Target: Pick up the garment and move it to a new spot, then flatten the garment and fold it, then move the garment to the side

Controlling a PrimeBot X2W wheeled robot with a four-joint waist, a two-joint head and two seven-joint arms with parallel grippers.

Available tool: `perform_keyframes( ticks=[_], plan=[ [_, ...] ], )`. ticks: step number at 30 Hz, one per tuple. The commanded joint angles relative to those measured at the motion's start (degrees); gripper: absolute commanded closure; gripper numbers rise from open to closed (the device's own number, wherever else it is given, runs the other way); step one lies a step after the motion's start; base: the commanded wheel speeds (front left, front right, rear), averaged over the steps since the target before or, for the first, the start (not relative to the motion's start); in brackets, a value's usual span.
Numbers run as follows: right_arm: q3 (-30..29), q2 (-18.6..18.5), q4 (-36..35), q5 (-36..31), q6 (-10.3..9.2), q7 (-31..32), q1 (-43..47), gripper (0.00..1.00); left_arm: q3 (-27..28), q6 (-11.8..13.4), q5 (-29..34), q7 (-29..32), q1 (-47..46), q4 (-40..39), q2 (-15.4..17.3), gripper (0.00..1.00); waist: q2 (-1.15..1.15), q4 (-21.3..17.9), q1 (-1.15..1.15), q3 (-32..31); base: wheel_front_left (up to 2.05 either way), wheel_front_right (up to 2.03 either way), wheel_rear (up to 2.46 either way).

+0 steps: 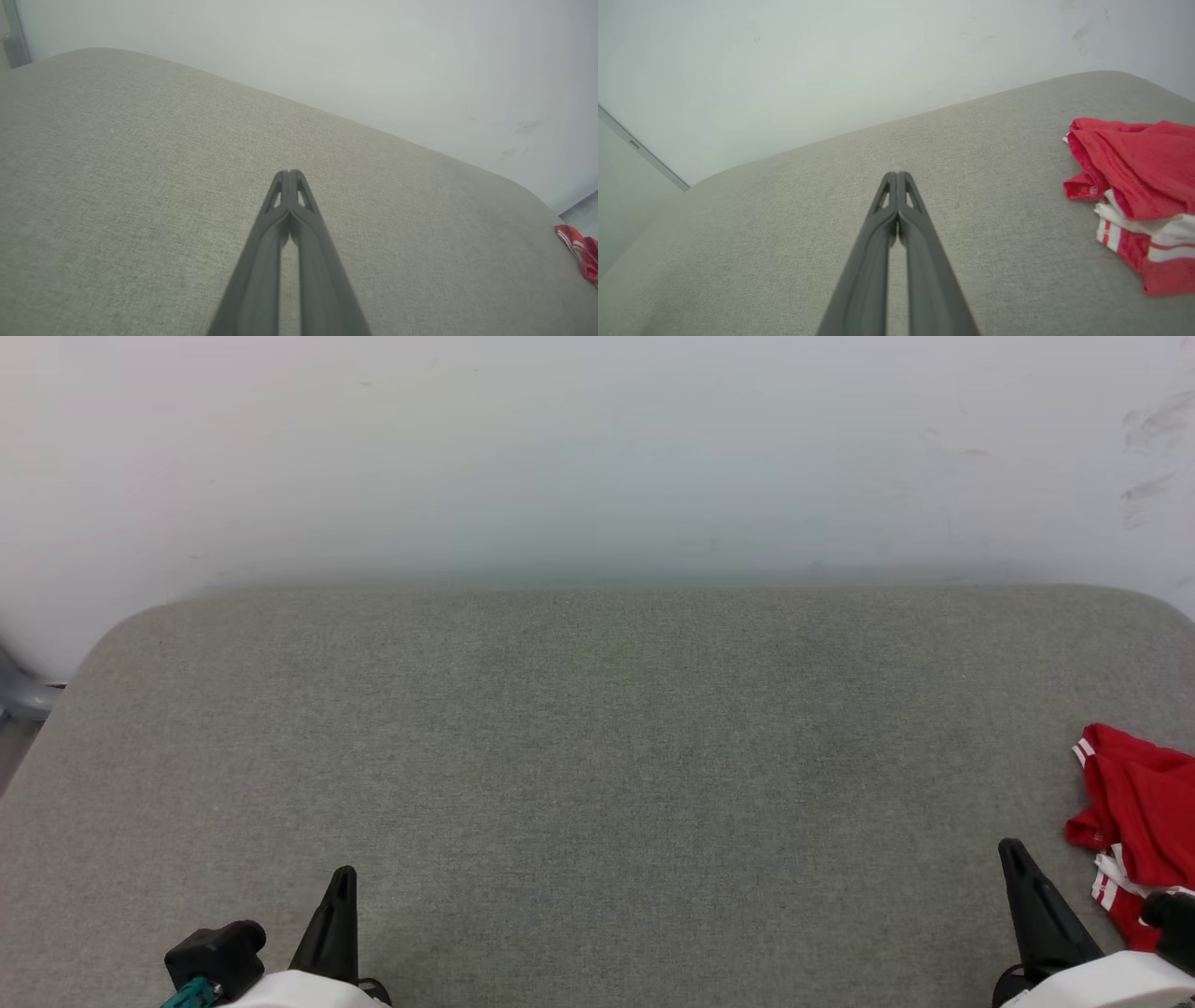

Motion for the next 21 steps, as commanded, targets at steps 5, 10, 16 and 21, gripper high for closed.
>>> perform_keyframes(
  ticks=[5,10,16,21],
  plan=[
    [-0.04,-0.08,0.84,5.85,-0.01,0.14,-2.63,1.00,1.42,-0.74,-5.08,1.34,-2.39,-0.30,-0.34,1.00,0.00,-0.02,0.00,0.11,0.00,0.00,0.00],
    [-0.02,-0.08,2.19,10.55,-0.01,0.24,-3.64,1.00,2.31,-1.33,-9.19,2.53,-3.05,0.01,-0.88,1.00,0.00,-0.04,0.00,0.22,0.00,0.00,0.00],
    [0.01,-0.08,3.73,15.86,-0.01,0.35,-4.75,1.00,3.37,-2.01,-13.86,3.90,-3.71,0.37,-1.44,1.00,0.00,-0.07,0.00,0.36,0.00,0.00,0.00],
    [0.04,-0.08,4.94,20.06,-0.01,0.41,-5.64,1.00,4.16,-2.54,-17.51,4.97,-4.31,0.65,-1.94,1.00,0.00,-0.09,0.00,0.47,0.00,0.00,0.00]
  ],
)
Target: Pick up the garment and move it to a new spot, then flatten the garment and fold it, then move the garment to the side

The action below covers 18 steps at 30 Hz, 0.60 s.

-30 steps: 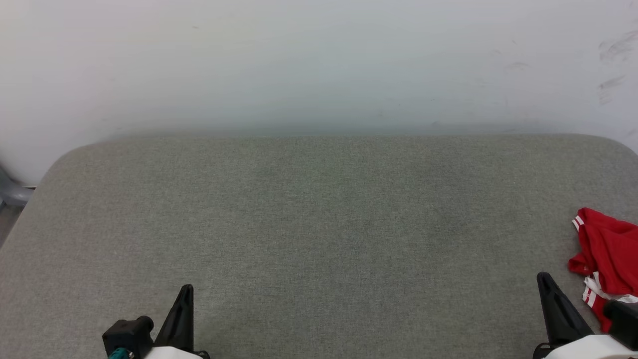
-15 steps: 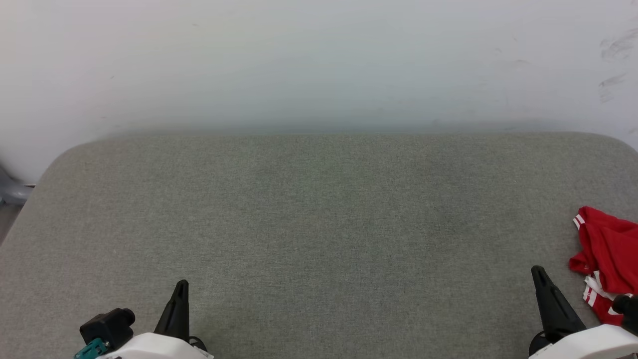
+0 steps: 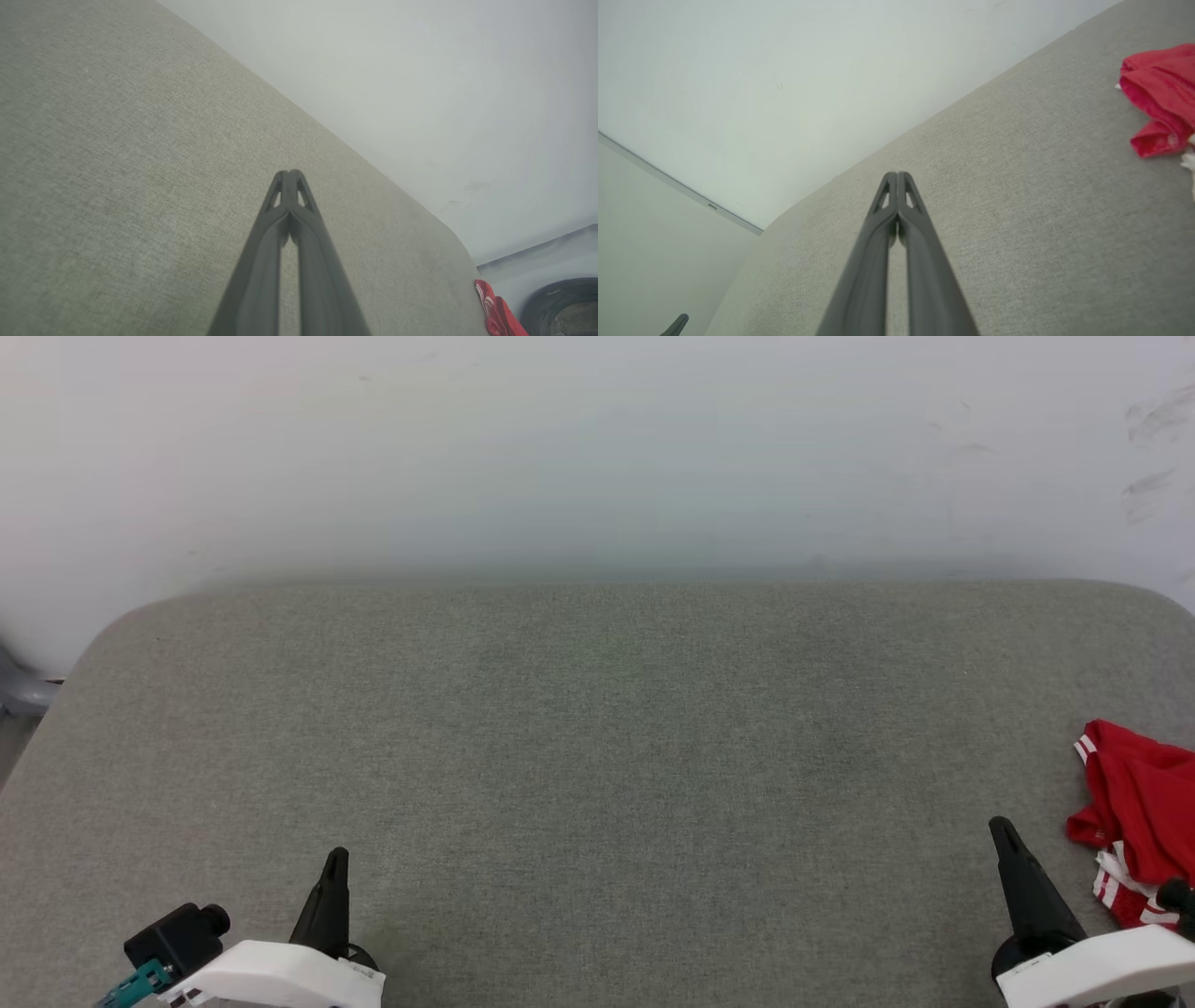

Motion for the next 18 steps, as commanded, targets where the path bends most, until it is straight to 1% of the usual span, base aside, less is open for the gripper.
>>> perform_keyframes(
  ticks=[1,12,13,18],
  plan=[
    [-0.02,-0.09,-0.28,1.83,0.00,0.00,-1.69,1.00,0.56,-0.52,-1.39,0.31,-1.75,-0.57,-0.02,1.00,0.00,0.00,0.00,0.02,0.00,0.00,0.00],
    [0.02,-0.09,2.18,10.15,-0.01,0.18,-3.48,1.00,2.19,-1.55,-8.70,2.46,-2.84,0.03,-0.95,1.00,0.00,-0.06,0.00,0.27,0.00,0.00,0.00],
    [0.04,-0.09,2.79,12.30,-0.01,0.19,-3.90,1.00,2.63,-1.80,-10.55,3.01,-3.10,0.20,-1.17,1.00,0.00,-0.07,0.00,0.34,0.00,0.00,0.00],
    [0.06,-0.09,3.80,15.71,-0.01,0.27,-4.62,1.00,3.31,-2.25,-13.53,3.92,-3.60,0.43,-1.57,1.00,0.00,-0.09,0.00,0.45,0.00,0.00,0.00]
  ],
)
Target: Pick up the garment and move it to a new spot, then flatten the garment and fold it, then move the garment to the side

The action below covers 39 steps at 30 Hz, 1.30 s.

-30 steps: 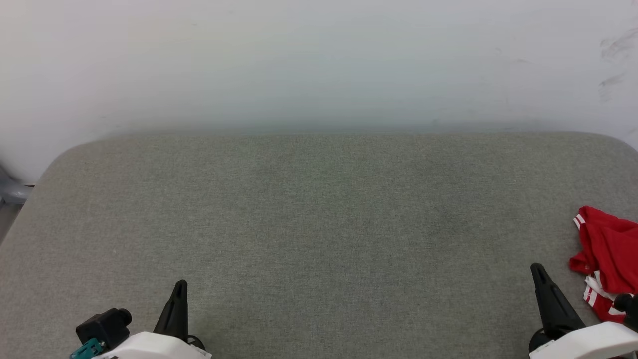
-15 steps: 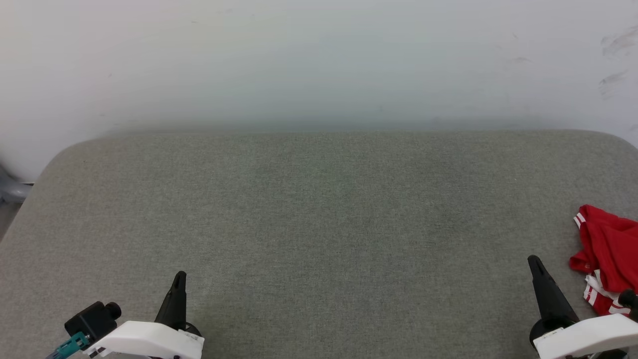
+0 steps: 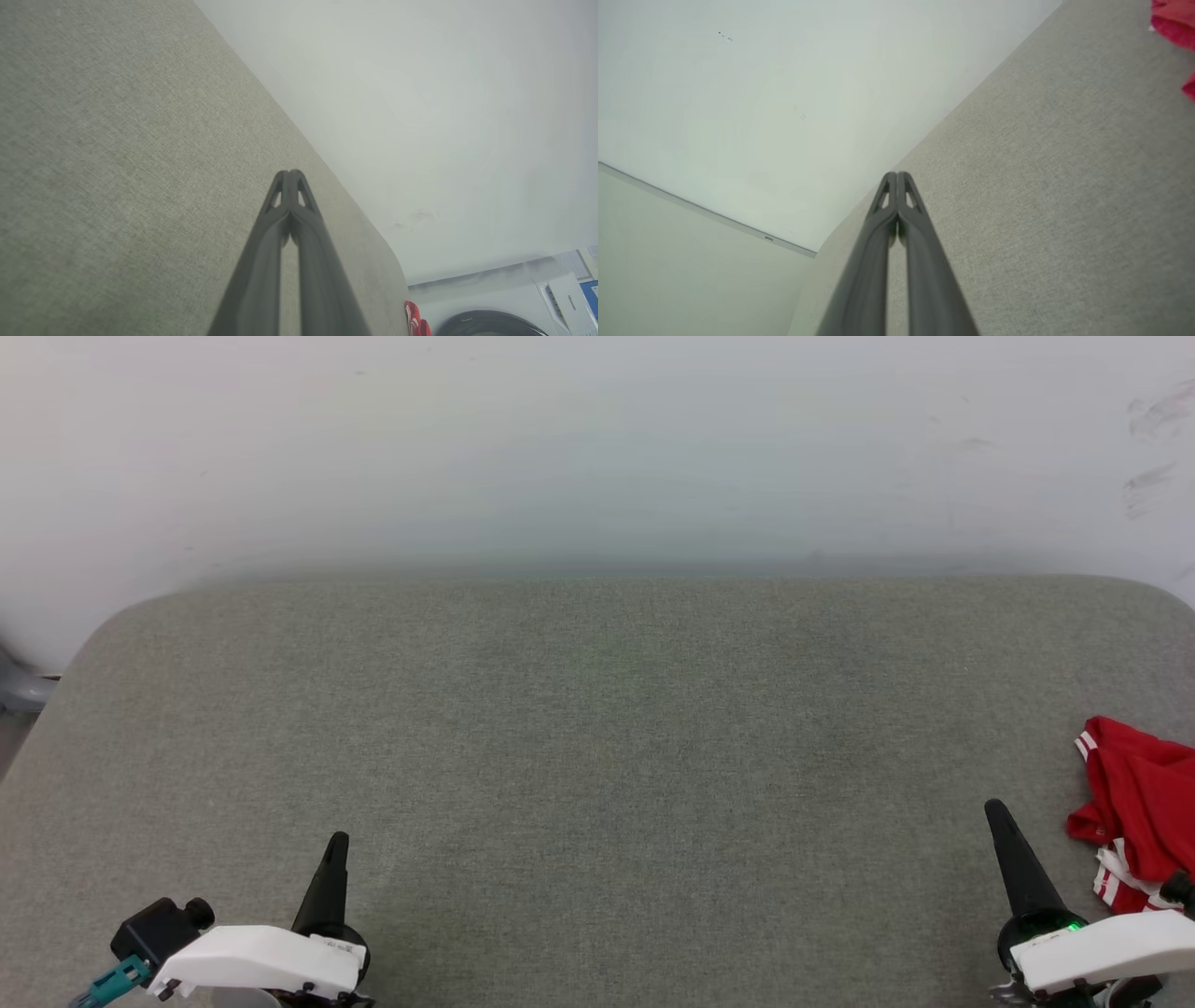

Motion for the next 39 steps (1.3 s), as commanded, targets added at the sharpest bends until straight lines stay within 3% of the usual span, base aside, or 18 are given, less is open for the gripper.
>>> perform_keyframes(
  ticks=[1,39],
  plan=[
    [0.02,-0.09,0.06,2.32,-0.01,0.01,-1.74,1.00,0.73,-0.51,-1.93,0.53,-1.72,-0.27,-0.04,1.00,-0.01,-0.01,0.00,0.05,0.00,0.00,0.00],
    [0.18,-0.08,6.21,23.04,-0.02,0.43,-6.03,1.00,4.76,-3.13,-20.00,5.91,-4.32,1.26,-2.49,1.00,-0.01,-0.18,0.00,0.88,0.00,0.00,0.00]
  ],
)
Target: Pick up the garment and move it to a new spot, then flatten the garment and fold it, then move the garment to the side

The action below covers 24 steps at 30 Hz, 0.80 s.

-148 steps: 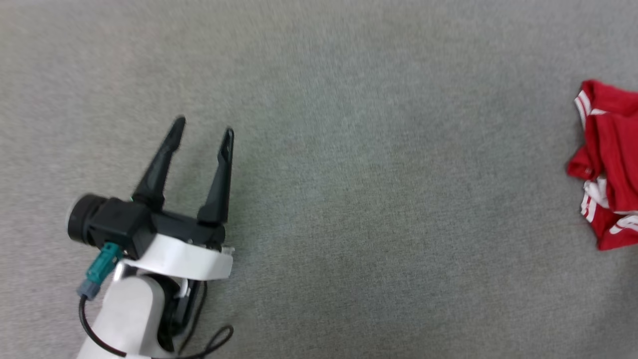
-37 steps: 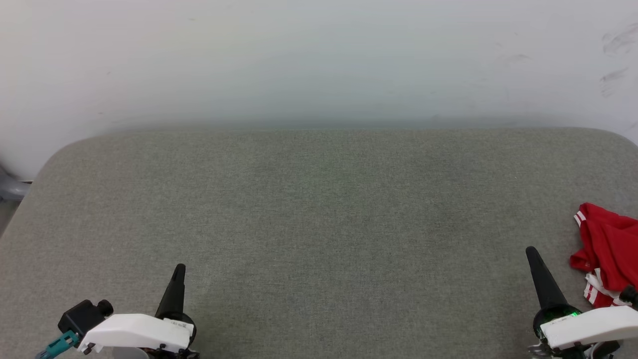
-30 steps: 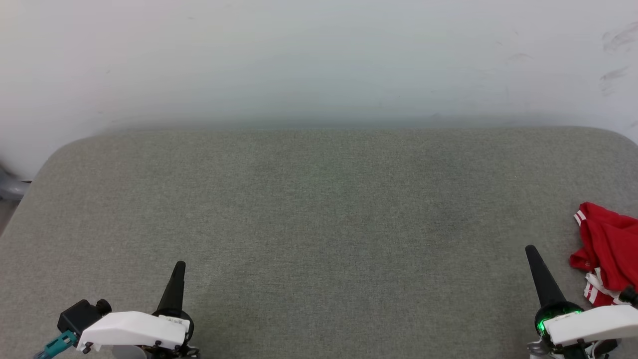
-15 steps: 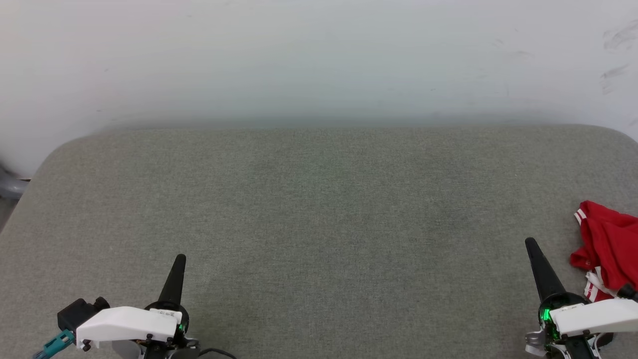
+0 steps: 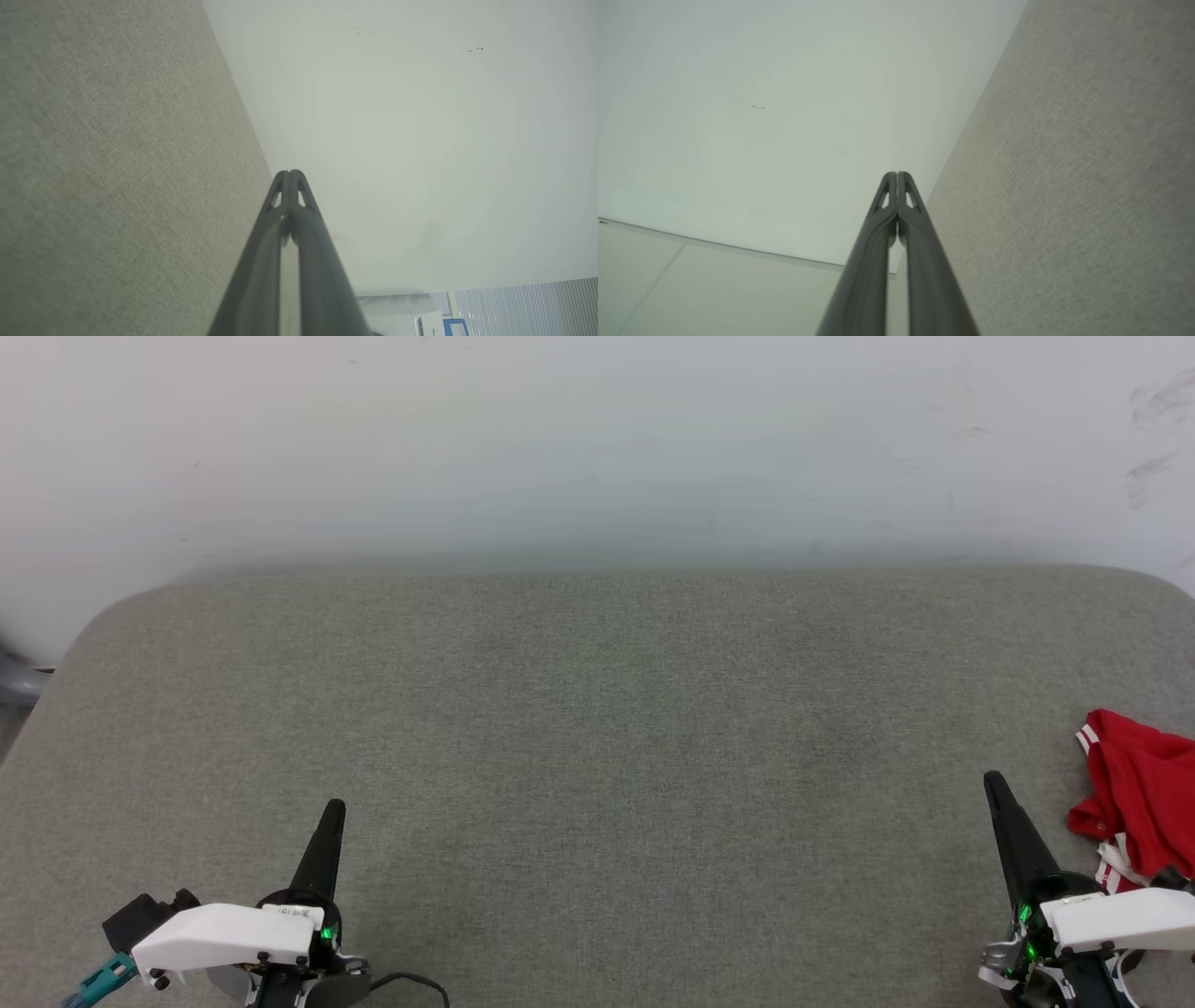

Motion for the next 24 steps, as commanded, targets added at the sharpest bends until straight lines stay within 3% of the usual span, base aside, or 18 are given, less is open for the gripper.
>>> perform_keyframes(
  ticks=[1,24],
  plan=[
    [0.04,-0.07,0.22,1.47,-0.01,0.15,-1.30,1.00,0.37,-0.49,-1.14,0.44,-1.14,-0.05,-0.27,1.00,0.00,-0.01,0.00,0.04,0.00,0.00,0.00],
    [0.13,-0.07,3.17,11.44,-0.02,0.33,-3.48,1.00,2.32,-1.72,-9.83,3.00,-2.39,0.73,-1.36,1.00,0.00,-0.11,0.00,0.55,0.00,0.00,0.00]
  ],
)
